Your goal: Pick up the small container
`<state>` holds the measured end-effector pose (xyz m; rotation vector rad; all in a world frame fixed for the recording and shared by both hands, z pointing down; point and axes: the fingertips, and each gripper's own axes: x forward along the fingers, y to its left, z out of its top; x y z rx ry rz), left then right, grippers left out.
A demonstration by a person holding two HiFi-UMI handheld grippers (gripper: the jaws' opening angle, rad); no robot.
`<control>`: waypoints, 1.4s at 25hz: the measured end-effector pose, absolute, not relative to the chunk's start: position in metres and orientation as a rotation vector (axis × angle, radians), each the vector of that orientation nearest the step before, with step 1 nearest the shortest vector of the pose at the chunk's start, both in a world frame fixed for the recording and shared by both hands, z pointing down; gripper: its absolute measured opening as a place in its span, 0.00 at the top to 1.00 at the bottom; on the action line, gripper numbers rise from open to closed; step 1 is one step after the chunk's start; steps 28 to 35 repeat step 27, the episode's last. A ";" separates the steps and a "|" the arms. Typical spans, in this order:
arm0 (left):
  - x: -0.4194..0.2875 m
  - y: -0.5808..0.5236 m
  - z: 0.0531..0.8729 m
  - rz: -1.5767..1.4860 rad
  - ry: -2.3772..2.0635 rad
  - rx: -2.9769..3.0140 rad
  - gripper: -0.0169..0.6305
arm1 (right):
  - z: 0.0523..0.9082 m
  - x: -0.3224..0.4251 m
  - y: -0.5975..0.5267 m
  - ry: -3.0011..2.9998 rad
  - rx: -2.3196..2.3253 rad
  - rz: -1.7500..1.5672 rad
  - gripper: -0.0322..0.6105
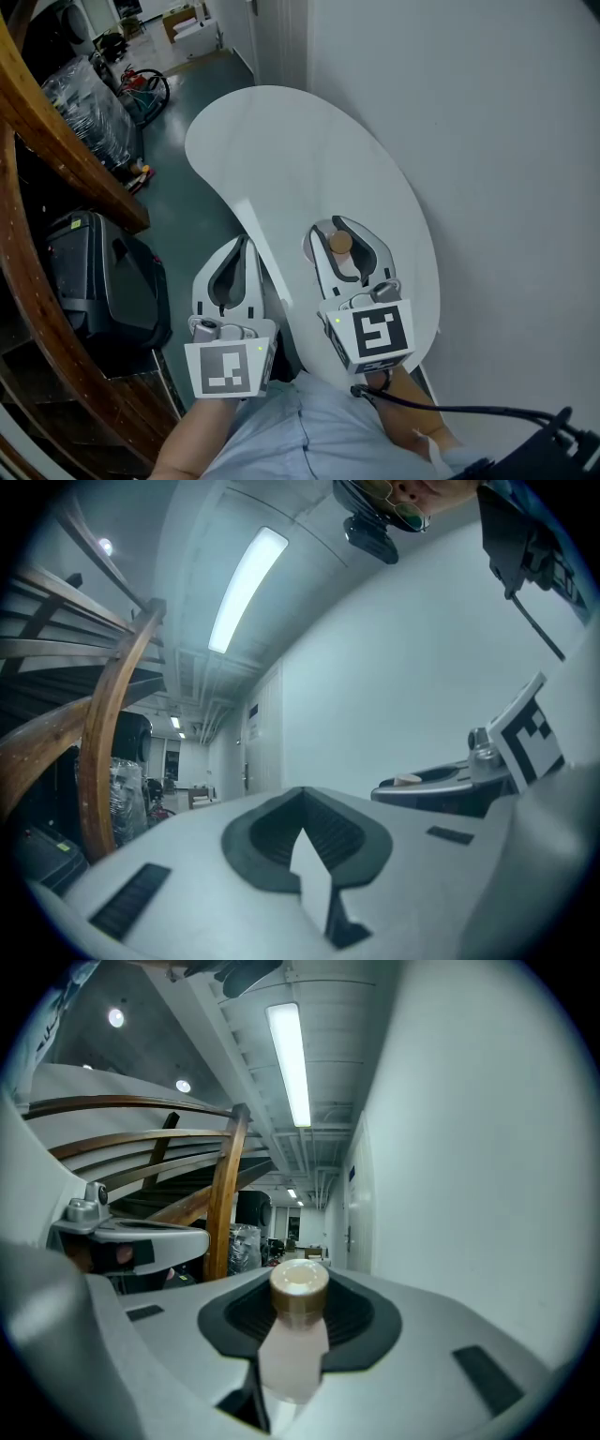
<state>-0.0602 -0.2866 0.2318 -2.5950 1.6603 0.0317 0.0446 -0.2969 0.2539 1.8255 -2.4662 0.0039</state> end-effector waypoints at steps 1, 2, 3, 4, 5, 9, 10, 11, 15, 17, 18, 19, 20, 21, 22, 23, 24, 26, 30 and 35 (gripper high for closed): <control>-0.059 -0.287 0.230 0.038 1.656 -2.592 0.97 | 0.252 0.045 -0.296 -2.470 1.829 -0.003 0.78; -0.058 -0.286 0.228 0.042 1.652 -2.590 0.98 | 0.252 0.045 -0.296 -2.473 1.828 -0.007 0.78; -0.056 -0.286 0.227 0.045 1.648 -2.589 0.97 | 0.252 0.046 -0.295 -2.474 1.824 -0.008 0.78; -0.054 -0.285 0.226 0.046 1.645 -2.588 0.98 | 0.253 0.047 -0.295 -2.474 1.822 -0.006 0.78; -0.052 -0.285 0.225 0.048 1.642 -2.588 0.97 | 0.253 0.048 -0.294 -2.474 1.821 -0.004 0.78; -0.049 -0.283 0.223 0.050 1.635 -2.584 0.97 | 0.251 0.053 -0.292 -2.478 1.832 -0.013 0.78; -0.048 -0.283 0.222 0.050 1.635 -2.584 0.97 | 0.250 0.053 -0.292 -2.485 1.833 -0.024 0.78; -0.048 -0.283 0.222 0.050 1.635 -2.583 0.97 | 0.250 0.054 -0.292 -2.488 1.835 -0.028 0.78; -0.045 -0.284 0.222 0.049 1.635 -2.581 0.98 | 0.254 0.059 -0.292 -2.462 1.842 0.010 0.78; -0.046 -0.284 0.222 0.049 1.635 -2.580 0.97 | 0.254 0.058 -0.292 -2.465 1.842 0.011 0.78; -0.047 -0.285 0.222 0.050 1.635 -2.579 0.98 | 0.255 0.058 -0.292 -2.465 1.842 0.013 0.78; -0.048 -0.285 0.222 0.050 1.636 -2.579 0.97 | 0.255 0.057 -0.292 -2.464 1.842 0.014 0.78; -0.048 -0.285 0.222 0.051 1.636 -2.579 0.98 | 0.256 0.057 -0.292 -2.462 1.842 0.016 0.78; -0.048 -0.285 0.222 0.051 1.636 -2.580 0.97 | 0.256 0.057 -0.292 -2.460 1.842 0.018 0.78; -0.048 -0.285 0.222 0.051 1.636 -2.580 0.98 | 0.256 0.057 -0.292 -2.458 1.842 0.020 0.78; -0.049 -0.285 0.222 0.051 1.636 -2.581 0.97 | 0.256 0.057 -0.292 -2.457 1.843 0.021 0.78; -0.049 -0.285 0.222 0.050 1.636 -2.582 0.98 | 0.256 0.057 -0.292 -2.457 1.844 0.021 0.78; -0.050 -0.285 0.222 0.051 1.635 -2.584 0.97 | 0.256 0.056 -0.292 -2.457 1.844 0.022 0.78; -0.050 -0.285 0.222 0.051 1.635 -2.585 0.97 | 0.257 0.055 -0.292 -2.457 1.844 0.022 0.78; -0.050 -0.285 0.222 0.051 1.635 -2.585 0.97 | 0.257 0.055 -0.292 -2.457 1.844 0.022 0.78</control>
